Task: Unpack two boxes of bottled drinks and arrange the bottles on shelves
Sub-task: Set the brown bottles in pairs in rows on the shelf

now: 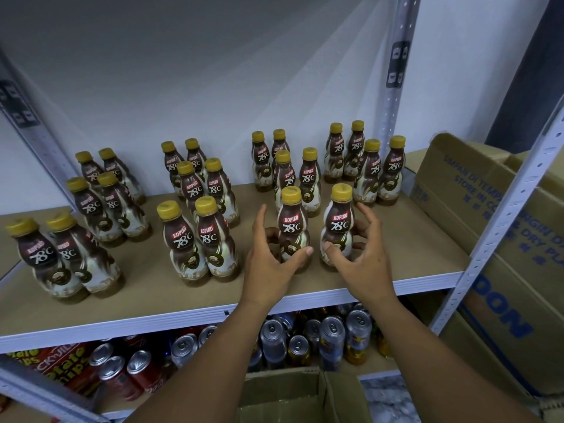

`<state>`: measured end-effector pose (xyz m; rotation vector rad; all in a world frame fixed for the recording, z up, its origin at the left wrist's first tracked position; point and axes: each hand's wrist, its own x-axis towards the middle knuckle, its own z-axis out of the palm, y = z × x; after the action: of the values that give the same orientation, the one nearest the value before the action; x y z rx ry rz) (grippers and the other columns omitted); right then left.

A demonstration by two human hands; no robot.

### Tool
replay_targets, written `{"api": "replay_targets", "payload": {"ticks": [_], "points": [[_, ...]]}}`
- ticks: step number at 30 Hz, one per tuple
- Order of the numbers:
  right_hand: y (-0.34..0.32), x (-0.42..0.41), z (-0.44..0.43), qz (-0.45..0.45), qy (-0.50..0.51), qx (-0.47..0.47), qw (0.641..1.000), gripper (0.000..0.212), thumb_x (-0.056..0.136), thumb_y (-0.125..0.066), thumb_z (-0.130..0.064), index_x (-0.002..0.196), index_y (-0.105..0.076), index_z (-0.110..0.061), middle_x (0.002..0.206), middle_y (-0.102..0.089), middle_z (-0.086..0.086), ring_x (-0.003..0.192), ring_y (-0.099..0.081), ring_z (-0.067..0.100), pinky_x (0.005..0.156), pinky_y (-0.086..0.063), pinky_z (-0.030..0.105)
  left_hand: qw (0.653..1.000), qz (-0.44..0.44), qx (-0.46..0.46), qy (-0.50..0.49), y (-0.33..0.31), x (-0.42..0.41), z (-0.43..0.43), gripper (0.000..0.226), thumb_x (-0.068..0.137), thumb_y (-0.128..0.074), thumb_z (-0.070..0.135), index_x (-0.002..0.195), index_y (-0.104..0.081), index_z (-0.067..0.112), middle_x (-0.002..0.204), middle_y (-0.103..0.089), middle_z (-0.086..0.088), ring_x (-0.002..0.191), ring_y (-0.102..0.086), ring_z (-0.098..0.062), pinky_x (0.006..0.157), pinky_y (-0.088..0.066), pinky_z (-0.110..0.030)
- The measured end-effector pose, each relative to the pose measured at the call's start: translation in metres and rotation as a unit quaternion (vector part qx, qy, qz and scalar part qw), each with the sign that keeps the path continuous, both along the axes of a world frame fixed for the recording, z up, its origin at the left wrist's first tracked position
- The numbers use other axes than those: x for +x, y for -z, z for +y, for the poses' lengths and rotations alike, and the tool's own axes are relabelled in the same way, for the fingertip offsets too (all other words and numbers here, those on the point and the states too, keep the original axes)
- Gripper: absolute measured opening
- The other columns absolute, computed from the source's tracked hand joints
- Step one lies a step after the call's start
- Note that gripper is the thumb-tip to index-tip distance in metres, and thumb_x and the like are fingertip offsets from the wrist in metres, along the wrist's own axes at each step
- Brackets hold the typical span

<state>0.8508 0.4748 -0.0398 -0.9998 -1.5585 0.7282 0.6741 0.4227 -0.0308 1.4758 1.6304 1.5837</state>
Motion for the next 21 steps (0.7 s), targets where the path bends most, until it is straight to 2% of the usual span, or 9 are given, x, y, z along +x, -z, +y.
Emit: {"api": "replay_targets", "payload": {"ticks": [2, 5, 8, 11, 17, 21], "points": [[0.0002, -0.0006, 0.0, 0.0, 0.001, 0.001, 1.0, 0.088, 0.079, -0.085, -0.029, 0.147, -0.032, -0.048, 0.127, -0.056, -0.019, 0.112, -0.06, 0.001, 0.092, -0.057, 0.04, 1.0, -0.005, -0.003, 0.003, -0.0001, -0.0006, 0.0, 0.112, 0.077, -0.09, 0.033, 0.159, -0.014, 0.044, 0.11, -0.051, 0.056, 0.11, -0.053, 0.024, 0.087, -0.042, -0.004], [0.001, -0.0013, 0.0004, 0.002, 0.002, 0.002, 1.0, 0.088, 0.079, -0.085, -0.028, 0.146, -0.032, -0.047, 0.127, -0.056, -0.02, 0.11, -0.06, 0.001, 0.09, -0.057, 0.038, 1.0, -0.01, 0.001, 0.006, -0.0017, 0.0013, -0.0019, 0.111, 0.078, -0.089, 0.035, 0.159, -0.013, 0.045, 0.117, -0.057, 0.042, 0.114, -0.055, 0.018, 0.088, -0.043, -0.006], [0.0016, -0.0008, 0.0009, -0.007, 0.004, 0.01, 1.0, 0.088, 0.08, -0.084, -0.025, 0.147, -0.031, -0.047, 0.125, -0.056, -0.016, 0.108, -0.059, 0.0, 0.087, -0.057, 0.033, 1.0, 0.0, 0.016, 0.009, -0.0006, 0.0032, -0.0026, 0.101, 0.086, -0.082, 0.02, 0.16, -0.015, 0.034, 0.123, -0.059, 0.031, 0.112, -0.059, 0.014, 0.086, -0.044, -0.004], [0.0015, 0.0001, 0.0011, -0.01, 0.003, 0.012, 1.0, 0.087, 0.08, -0.082, -0.022, 0.148, -0.031, -0.043, 0.124, -0.055, -0.019, 0.108, -0.057, -0.003, 0.085, -0.055, 0.027, 1.0, 0.009, 0.024, 0.011, 0.0015, 0.0021, -0.0018, 0.099, 0.087, -0.079, 0.014, 0.16, -0.014, 0.036, 0.124, -0.063, 0.016, 0.111, -0.061, 0.009, 0.087, -0.048, -0.008], [0.002, 0.0, 0.0019, 0.003, -0.008, 0.001, 1.0, 0.086, 0.081, -0.083, -0.022, 0.148, -0.032, -0.044, 0.123, -0.057, -0.021, 0.11, -0.06, -0.002, 0.086, -0.053, 0.023, 0.999, -0.002, 0.033, 0.01, 0.0024, 0.0038, -0.002, 0.103, 0.083, -0.085, 0.016, 0.158, -0.017, 0.04, 0.118, -0.067, 0.016, 0.106, -0.066, 0.004, 0.083, -0.049, -0.009], [0.004, -0.0004, 0.0042, 0.007, -0.012, -0.003, 1.0, 0.089, 0.08, -0.084, -0.025, 0.149, -0.031, -0.042, 0.124, -0.063, -0.009, 0.112, -0.063, 0.008, 0.091, -0.056, 0.035, 1.0, -0.002, 0.027, 0.004, 0.0034, 0.0025, -0.0007, 0.106, 0.08, -0.088, 0.023, 0.155, -0.018, 0.048, 0.119, -0.067, 0.013, 0.108, -0.065, 0.002, 0.086, -0.051, -0.013]]}}
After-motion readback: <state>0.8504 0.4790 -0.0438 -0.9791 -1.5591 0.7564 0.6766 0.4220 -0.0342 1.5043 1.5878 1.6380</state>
